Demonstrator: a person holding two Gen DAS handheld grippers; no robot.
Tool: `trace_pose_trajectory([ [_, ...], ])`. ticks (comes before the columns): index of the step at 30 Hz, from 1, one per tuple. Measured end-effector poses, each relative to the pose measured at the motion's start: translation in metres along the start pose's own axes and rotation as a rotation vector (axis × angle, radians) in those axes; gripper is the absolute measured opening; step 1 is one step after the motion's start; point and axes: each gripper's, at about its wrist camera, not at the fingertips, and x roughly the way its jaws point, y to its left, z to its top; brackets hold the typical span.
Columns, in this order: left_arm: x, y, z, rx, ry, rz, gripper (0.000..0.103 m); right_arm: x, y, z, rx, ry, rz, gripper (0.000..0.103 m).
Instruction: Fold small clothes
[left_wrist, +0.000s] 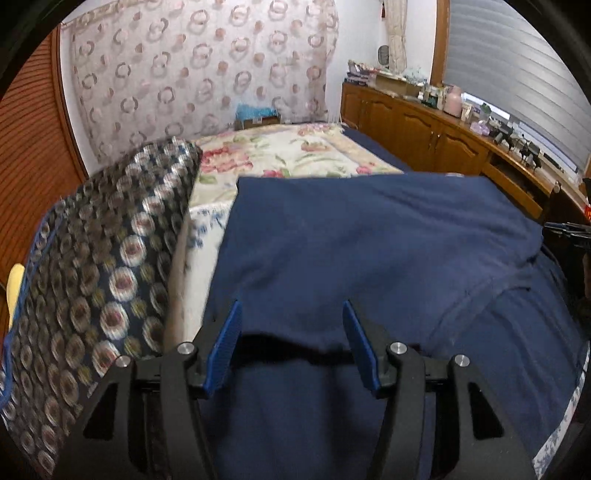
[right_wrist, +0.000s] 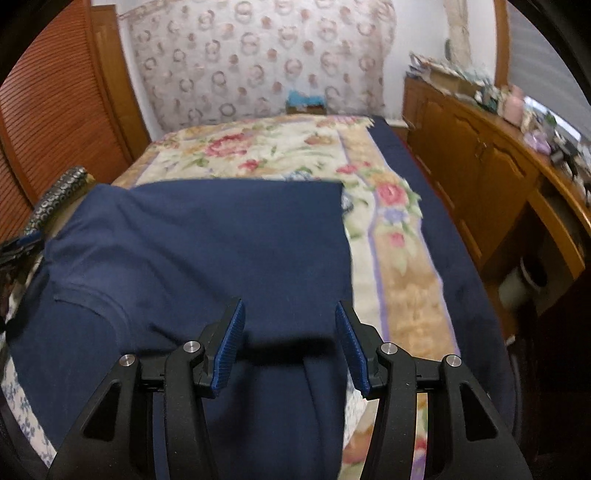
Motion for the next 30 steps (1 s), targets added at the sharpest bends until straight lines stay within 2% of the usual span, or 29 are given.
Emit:
trace_pose_trajectory([
  [6, 0.003, -0.004, -0.007, -0.013, 0.023, 0.009, 0.056, 0.008, -0.008, -0.007, 0.052, 0.016, 0.0, 0.052],
  [12, 0.005, -0.002, -0.016, -0.034, 0.034, 0.031, 0.056, 0.014, -0.001, -0.001, 0.037, 0.003, 0.025, 0.051],
  [18, 0.012, 0.003, -0.021, -0.063, 0.032, 0.075, 0.056, 0.025, 0.017, 0.0, -0.047, 0.008, 0.021, 0.026],
  [25, 0.02, 0.002, -0.016, -0.071, 0.029, 0.107, 0.056, 0.028, 0.015, -0.002, -0.053, 0.002, 0.032, 0.019],
  [30, 0.01, -0.006, -0.014, -0.047, -0.018, 0.138, 0.056, 0.027, 0.014, -0.003, -0.053, -0.001, 0.031, 0.018],
])
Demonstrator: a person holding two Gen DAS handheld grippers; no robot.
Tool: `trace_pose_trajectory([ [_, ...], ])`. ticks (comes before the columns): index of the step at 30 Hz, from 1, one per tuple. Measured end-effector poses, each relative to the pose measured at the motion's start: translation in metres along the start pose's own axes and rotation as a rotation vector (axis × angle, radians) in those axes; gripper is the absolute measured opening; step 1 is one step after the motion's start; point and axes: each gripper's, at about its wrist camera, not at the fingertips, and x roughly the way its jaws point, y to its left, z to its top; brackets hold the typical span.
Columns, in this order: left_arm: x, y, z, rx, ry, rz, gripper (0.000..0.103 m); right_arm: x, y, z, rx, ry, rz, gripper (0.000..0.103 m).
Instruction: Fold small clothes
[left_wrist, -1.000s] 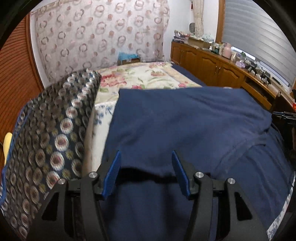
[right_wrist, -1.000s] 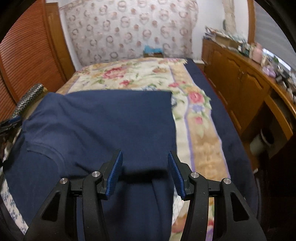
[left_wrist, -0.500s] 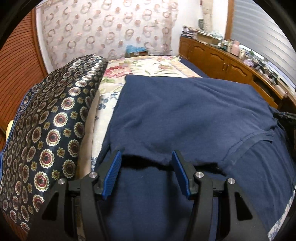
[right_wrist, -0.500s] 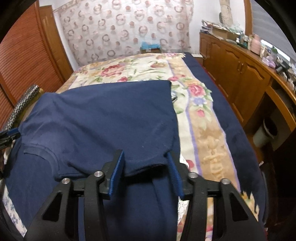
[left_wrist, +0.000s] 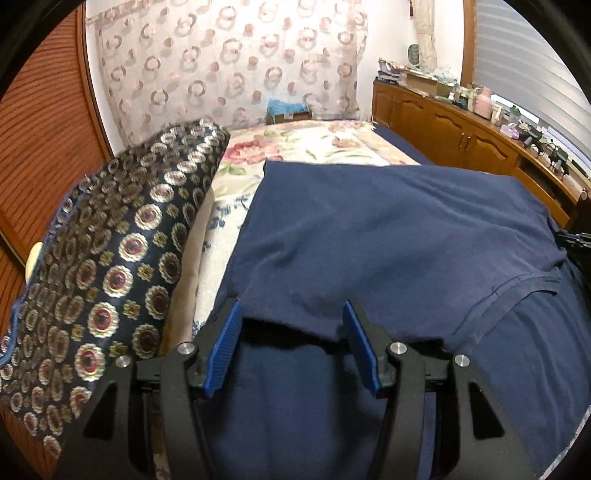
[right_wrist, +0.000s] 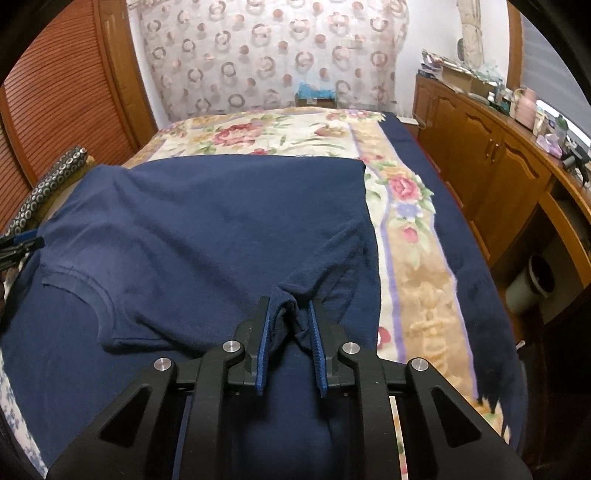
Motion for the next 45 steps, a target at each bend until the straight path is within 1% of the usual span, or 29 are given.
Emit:
trace_pose_trajectory([
  [3, -0.005, 0.0, 0.0, 0.031, -0.034, 0.042, 0.056, 0.0, 0.001, 0.0, -0.002, -0.002, -0.003, 0.018],
  [8, 0.01, 0.013, 0.003, -0.005, 0.006, 0.039, 0.056, -0.001, 0.0, -0.002, -0.008, -0.006, -0.005, 0.018],
  [10, 0.017, 0.014, 0.004, -0.009, 0.024, 0.036, 0.048, -0.001, 0.001, -0.002, -0.007, -0.007, -0.004, 0.017],
  [11, 0.018, 0.014, 0.003, -0.004, 0.03, 0.036, 0.046, -0.001, 0.001, -0.001, -0.01, -0.006, -0.006, 0.017],
  [12, 0.019, 0.013, 0.002, 0.006, 0.032, 0.036, 0.039, -0.001, 0.001, -0.001, -0.014, -0.008, -0.007, 0.016],
  [13, 0.02, 0.012, 0.002, 0.012, 0.035, 0.037, 0.035, -0.001, 0.001, -0.001, -0.017, -0.011, -0.009, 0.013],
  [17, 0.021, 0.01, -0.001, 0.018, 0.043, 0.021, 0.027, -0.007, 0.005, 0.001, -0.034, -0.033, -0.008, 0.008],
  [18, 0.021, 0.009, -0.001, 0.022, 0.045, 0.014, 0.018, -0.009, 0.007, 0.0, -0.036, -0.039, -0.008, 0.007],
  [19, 0.02, 0.007, -0.002, 0.028, 0.044, 0.008, 0.012, -0.011, 0.008, 0.001, -0.04, -0.047, -0.008, 0.006],
  [21, 0.019, 0.004, -0.003, 0.043, 0.042, 0.0, 0.003, -0.014, 0.01, 0.002, -0.044, -0.063, -0.004, 0.005],
  [25, 0.002, 0.002, 0.001, 0.045, -0.009, -0.015, 0.002, -0.026, 0.013, 0.006, -0.049, -0.106, 0.007, 0.004],
  [30, -0.027, 0.011, 0.008, 0.021, -0.091, -0.039, 0.001, -0.047, 0.013, 0.015, -0.049, -0.174, 0.012, 0.003],
  [36, -0.06, 0.026, 0.009, -0.005, -0.172, -0.053, 0.001, -0.071, 0.022, 0.015, -0.067, -0.213, 0.014, 0.003],
  [40, -0.079, 0.033, 0.004, -0.008, -0.2, -0.064, 0.001, -0.09, 0.029, 0.012, -0.078, -0.239, 0.016, 0.003],
  [45, -0.102, 0.036, -0.012, -0.008, -0.229, -0.072, 0.001, -0.115, 0.039, 0.0, -0.09, -0.253, 0.017, 0.003],
])
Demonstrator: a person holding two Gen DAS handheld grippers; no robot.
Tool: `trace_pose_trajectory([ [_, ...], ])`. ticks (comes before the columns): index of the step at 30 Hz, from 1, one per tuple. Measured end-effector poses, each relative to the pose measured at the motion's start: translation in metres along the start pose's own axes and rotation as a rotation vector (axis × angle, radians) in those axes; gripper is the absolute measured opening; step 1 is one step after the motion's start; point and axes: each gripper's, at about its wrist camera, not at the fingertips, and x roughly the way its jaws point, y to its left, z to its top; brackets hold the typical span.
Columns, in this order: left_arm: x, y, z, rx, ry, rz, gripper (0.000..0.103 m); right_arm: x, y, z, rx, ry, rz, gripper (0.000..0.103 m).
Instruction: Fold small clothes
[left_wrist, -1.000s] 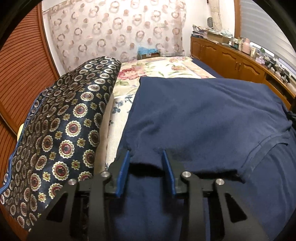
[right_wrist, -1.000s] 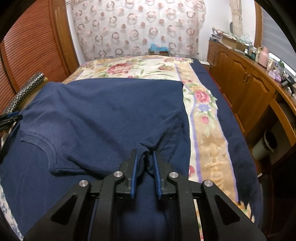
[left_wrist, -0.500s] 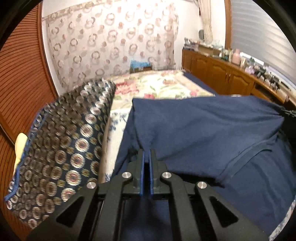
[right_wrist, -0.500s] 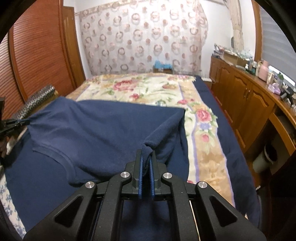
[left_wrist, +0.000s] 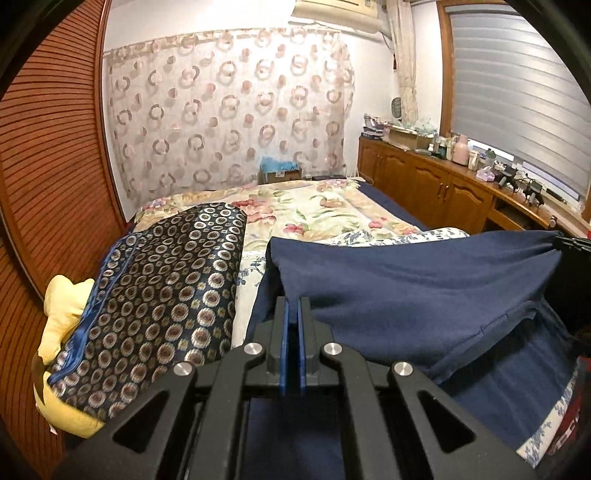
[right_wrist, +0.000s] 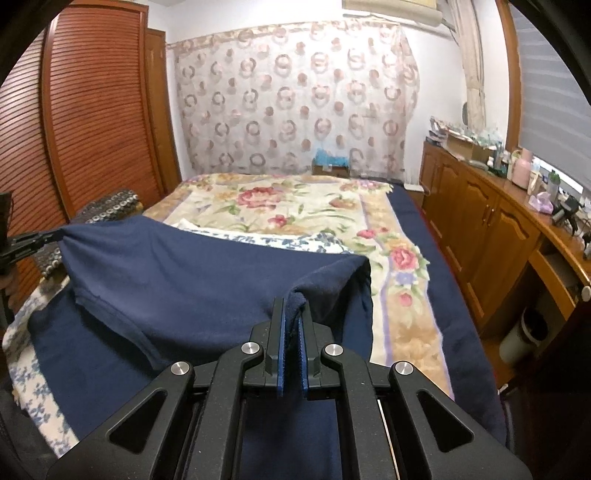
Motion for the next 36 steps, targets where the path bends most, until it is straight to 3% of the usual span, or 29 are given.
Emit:
trace_pose_trajectory([
  [20, -0.081, -0.011, -0.049, 0.012, -0.023, -0.007, 0.001, -0.076, 0.036, -0.055, -0.049, 0.061, 0.006, 0.003],
  [35, -0.05, -0.004, -0.092, -0.031, 0.14, 0.001, 0.005, -0.052, 0.043, -0.105, -0.027, 0.205, 0.034, 0.004],
  [36, -0.049, -0.004, -0.093, -0.028, 0.148, 0.003, 0.007, -0.052, 0.042, -0.105, -0.027, 0.206, 0.03, 0.008],
])
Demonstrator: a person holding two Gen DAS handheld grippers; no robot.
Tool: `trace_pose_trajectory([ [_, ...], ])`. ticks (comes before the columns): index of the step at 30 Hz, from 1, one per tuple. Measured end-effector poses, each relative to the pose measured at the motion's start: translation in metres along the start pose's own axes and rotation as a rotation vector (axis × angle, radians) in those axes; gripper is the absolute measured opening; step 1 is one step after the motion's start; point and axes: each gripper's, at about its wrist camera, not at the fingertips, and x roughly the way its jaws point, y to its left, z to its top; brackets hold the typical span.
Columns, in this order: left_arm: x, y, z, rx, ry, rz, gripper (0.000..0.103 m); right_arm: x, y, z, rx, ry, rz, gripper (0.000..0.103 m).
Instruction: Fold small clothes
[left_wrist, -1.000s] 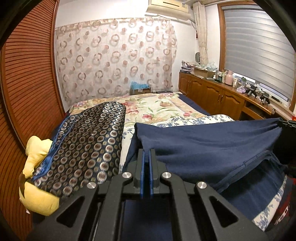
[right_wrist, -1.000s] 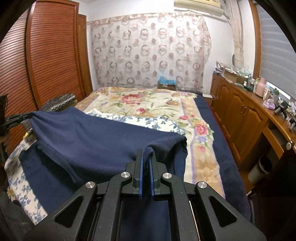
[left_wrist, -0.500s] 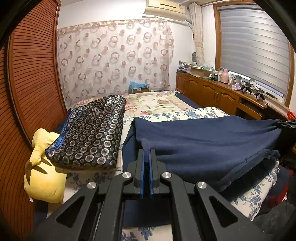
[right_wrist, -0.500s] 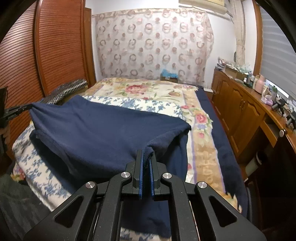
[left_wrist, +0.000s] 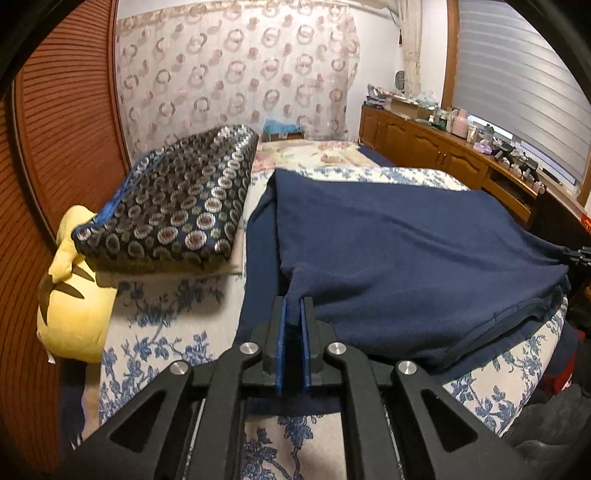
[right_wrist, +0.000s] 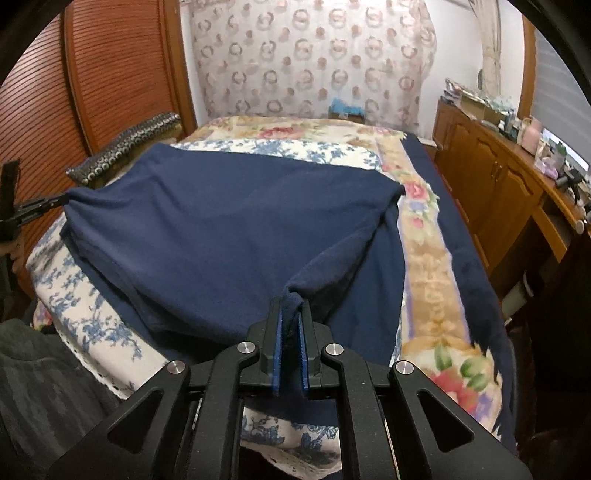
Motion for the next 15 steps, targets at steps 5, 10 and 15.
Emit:
trace_pose_trajectory([
  [5, -0.003, 0.0, -0.002, 0.003, 0.006, -0.003, 0.022, -0.006, -0.005, 0.011, 0.0, -0.029, -0.054, 0.018],
  [10, 0.001, 0.003, -0.004, 0.003, 0.023, -0.004, 0.044, -0.005, -0.001, 0.024, -0.023, -0.067, -0.068, 0.04],
  [15, 0.011, 0.006, -0.009, -0.006, 0.056, -0.008, 0.053, 0.022, 0.016, 0.031, -0.047, -0.065, -0.033, 0.042],
])
